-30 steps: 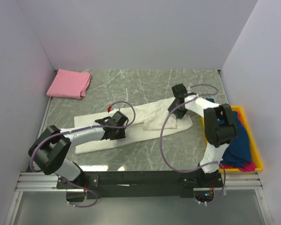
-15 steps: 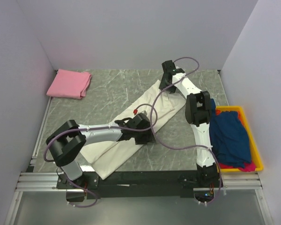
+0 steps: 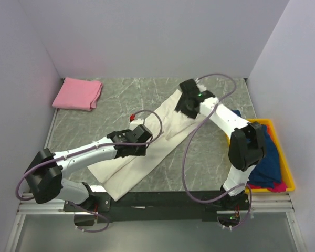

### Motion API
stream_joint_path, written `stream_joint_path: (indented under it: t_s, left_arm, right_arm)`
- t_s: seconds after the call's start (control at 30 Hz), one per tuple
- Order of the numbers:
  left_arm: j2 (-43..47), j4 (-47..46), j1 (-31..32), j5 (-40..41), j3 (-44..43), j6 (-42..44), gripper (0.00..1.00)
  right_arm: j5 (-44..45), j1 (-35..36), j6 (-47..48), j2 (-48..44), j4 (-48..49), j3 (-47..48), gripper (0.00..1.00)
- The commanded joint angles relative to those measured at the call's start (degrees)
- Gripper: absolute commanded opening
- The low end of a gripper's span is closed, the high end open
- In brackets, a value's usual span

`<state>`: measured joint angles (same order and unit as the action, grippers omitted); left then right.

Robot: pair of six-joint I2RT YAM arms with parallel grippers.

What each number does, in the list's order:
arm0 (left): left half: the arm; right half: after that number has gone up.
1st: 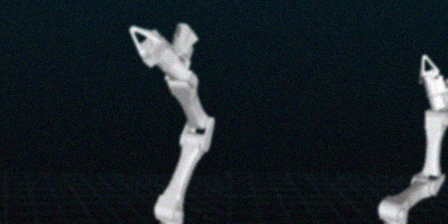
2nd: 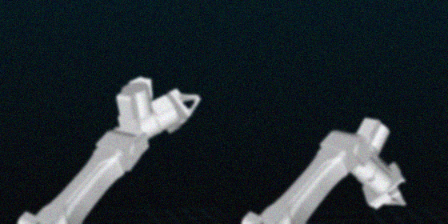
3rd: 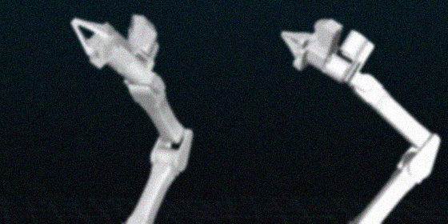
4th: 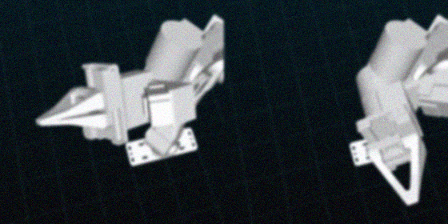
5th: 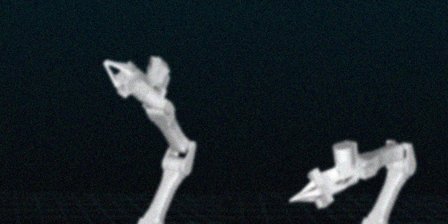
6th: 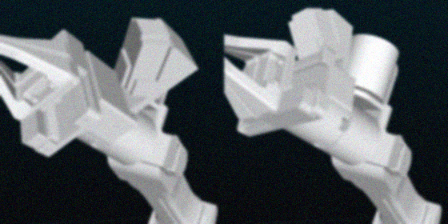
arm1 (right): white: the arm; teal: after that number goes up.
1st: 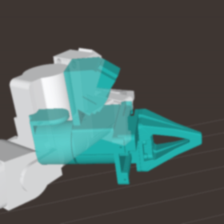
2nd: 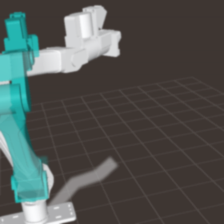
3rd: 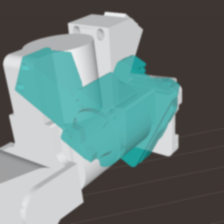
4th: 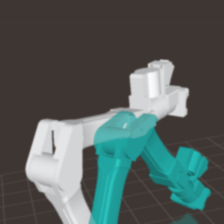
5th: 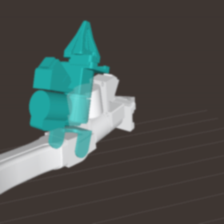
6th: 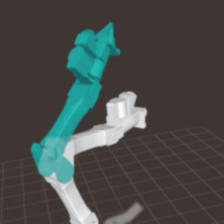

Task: Fold and stack the t-shirts
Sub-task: Fold the tshirt

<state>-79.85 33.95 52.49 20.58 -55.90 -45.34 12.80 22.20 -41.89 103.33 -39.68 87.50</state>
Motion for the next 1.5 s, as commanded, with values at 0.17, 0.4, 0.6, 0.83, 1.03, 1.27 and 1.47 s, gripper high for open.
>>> stream_joint_path:
  t_s: [0.17, 0.4, 0.6, 0.83, 1.03, 1.27, 1.47]
  left_arm:
    - [-0.04, 5.07, 1.12, 2.63, 8.0, 0.96, 0.43]
    - [-3.11, 0.68, 1.74, -5.8, 8.61, 3.33, 0.39]
    - [-9.26, -3.8, 1.91, -12.57, 5.72, 5.35, 0.36]
    - [-19.97, -8.03, 1.91, -22.32, -4.64, 4.39, 0.35]
    - [-29.72, -13.47, 2.09, -30.41, -16.16, -1.49, 0.35]
    - [-32.03, -16.2, 2.71, -33.32, -20.91, -6.08, 0.38]
    - [-24.58, -14.03, 2.62, -31.06, -20.83, -1.25, 0.5]
  right_arm:
    - [-3.39, 4.61, -14.01, 5.37, 5.67, -7.35, 0.63]
    - [-3.74, 0.13, -10.59, 12.94, 0.33, 0.28, 0.64]
    - [-2.16, -2.06, -5.76, 25.24, -12.17, 16.89, 0.64]
    - [-4.8, -6.11, -0.66, 31.39, -10.94, 27.09, 0.63]
    - [-8.14, -8.31, 6.81, 35.53, -6.91, 36.59, 0.62]
    - [-8.05, -9.89, 12.7, 33.52, -3.31, 40.55, 0.69]
    - [-7.88, -10.15, 12.54, 25.18, -3.47, 38.37, 0.72]
